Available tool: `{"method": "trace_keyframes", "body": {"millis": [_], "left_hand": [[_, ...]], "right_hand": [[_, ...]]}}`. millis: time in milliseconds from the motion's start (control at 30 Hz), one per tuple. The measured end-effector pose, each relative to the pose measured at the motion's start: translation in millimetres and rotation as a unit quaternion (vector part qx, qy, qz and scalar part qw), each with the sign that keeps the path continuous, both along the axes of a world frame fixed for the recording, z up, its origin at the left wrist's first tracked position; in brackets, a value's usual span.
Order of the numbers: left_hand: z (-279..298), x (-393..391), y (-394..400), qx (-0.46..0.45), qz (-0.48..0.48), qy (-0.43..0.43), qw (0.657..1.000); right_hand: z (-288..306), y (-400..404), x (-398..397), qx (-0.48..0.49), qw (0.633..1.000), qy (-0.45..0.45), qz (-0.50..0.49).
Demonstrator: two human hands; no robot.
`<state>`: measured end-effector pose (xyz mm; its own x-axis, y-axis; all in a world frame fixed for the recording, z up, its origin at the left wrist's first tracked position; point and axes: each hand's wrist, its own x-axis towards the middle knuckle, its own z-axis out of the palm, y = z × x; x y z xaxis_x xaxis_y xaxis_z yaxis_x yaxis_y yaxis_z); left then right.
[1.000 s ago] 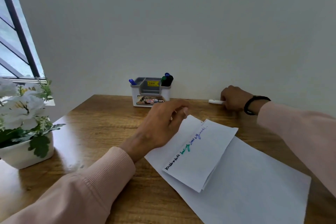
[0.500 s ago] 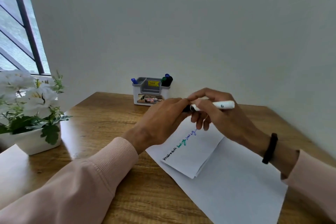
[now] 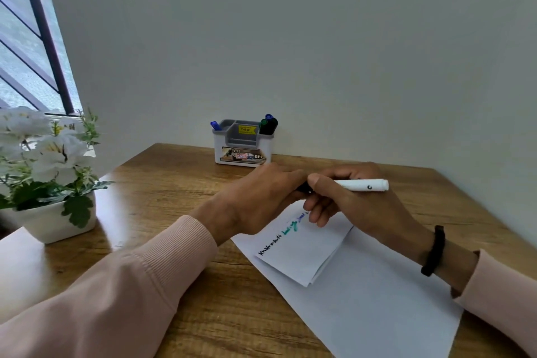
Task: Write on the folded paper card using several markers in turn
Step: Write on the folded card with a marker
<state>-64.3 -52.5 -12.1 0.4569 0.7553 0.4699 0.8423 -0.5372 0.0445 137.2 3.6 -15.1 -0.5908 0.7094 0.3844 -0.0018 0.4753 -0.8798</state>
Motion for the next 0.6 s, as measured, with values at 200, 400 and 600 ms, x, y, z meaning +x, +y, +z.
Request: {"method": "trace_keyframes", "body": {"millis": [200,400,600], "left_hand": [[8.4,3.9,-0.3,-0.015,-0.026,-0.033,0.999],[3.6,6.7,-4.1,0.037,0.030,-0.041,0.998],[8.6,1.3,-4.8,0.029,0.072,-0.058,0.995]], "right_hand": [[11.5,8.6,4.3,-0.063,0.997,-0.022,0.035],[7.7,8.6,3.4,-0.113,0.991,0.053,0.048],[11.6,10.1,3.4,-0.173,0.975,0.133,-0.047]]}}
